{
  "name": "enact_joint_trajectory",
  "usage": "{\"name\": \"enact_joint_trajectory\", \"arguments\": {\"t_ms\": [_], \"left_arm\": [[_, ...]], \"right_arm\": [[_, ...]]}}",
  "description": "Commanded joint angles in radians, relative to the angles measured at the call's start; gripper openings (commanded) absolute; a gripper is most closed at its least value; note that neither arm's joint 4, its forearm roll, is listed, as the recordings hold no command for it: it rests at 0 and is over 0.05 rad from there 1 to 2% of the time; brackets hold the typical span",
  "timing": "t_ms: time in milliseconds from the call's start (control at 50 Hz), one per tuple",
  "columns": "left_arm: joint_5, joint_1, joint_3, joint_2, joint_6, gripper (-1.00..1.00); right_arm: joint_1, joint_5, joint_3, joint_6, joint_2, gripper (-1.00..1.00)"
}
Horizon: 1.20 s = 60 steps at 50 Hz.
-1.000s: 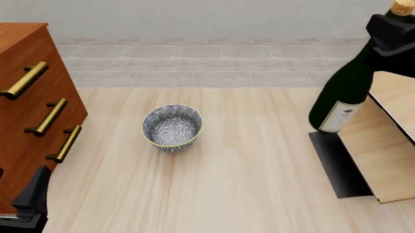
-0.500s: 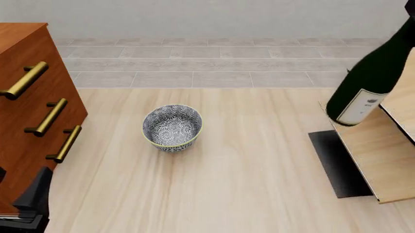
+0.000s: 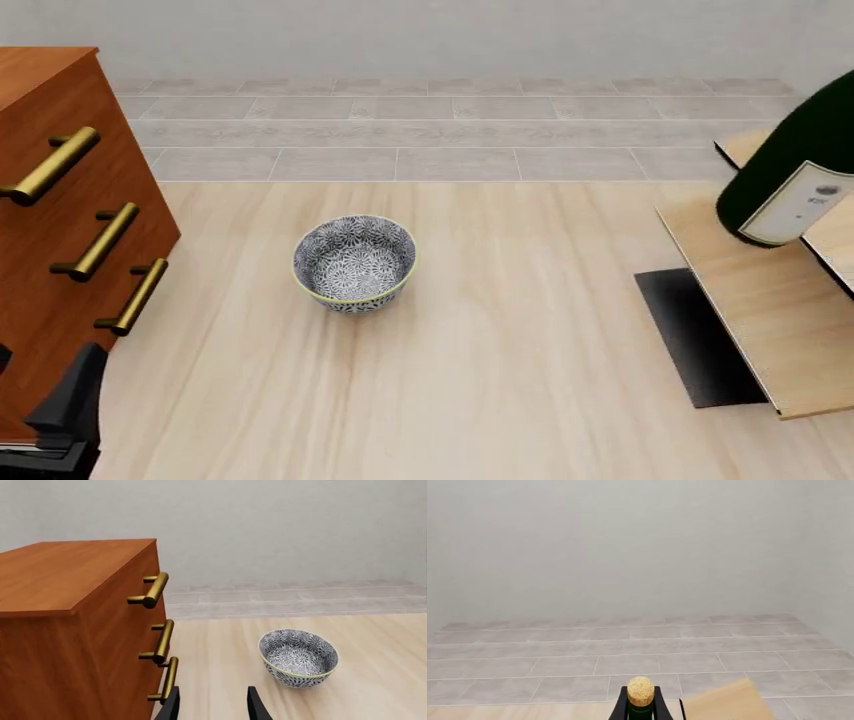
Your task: Put the wine bottle on the wine rack.
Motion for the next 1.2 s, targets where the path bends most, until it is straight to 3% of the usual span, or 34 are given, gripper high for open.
{"name": "enact_joint_trajectory", "arguments": {"t_ms": [20,500,940,980,1200], "left_arm": [[0.000,0.001,-0.002,0.000,-0.001,1.00],[0.005,-0.005,-0.008,0.000,0.004,1.00],[-0.003,-0.008,0.005,0.000,0.002,1.00],[-0.004,-0.008,0.006,0.000,0.000,1.00],[-0.003,-0.009,0.012,0.000,-0.002,1.00]], "right_arm": [[-0.043,0.039,-0.050,0.013,-0.014,-1.00],[-0.123,0.063,-0.110,0.025,0.015,-1.00],[-0.221,0.090,-0.138,0.110,0.055,-1.00],[-0.238,0.086,-0.137,0.142,0.063,-1.00],[-0.273,0.080,-0.129,0.168,0.080,-1.00]]}}
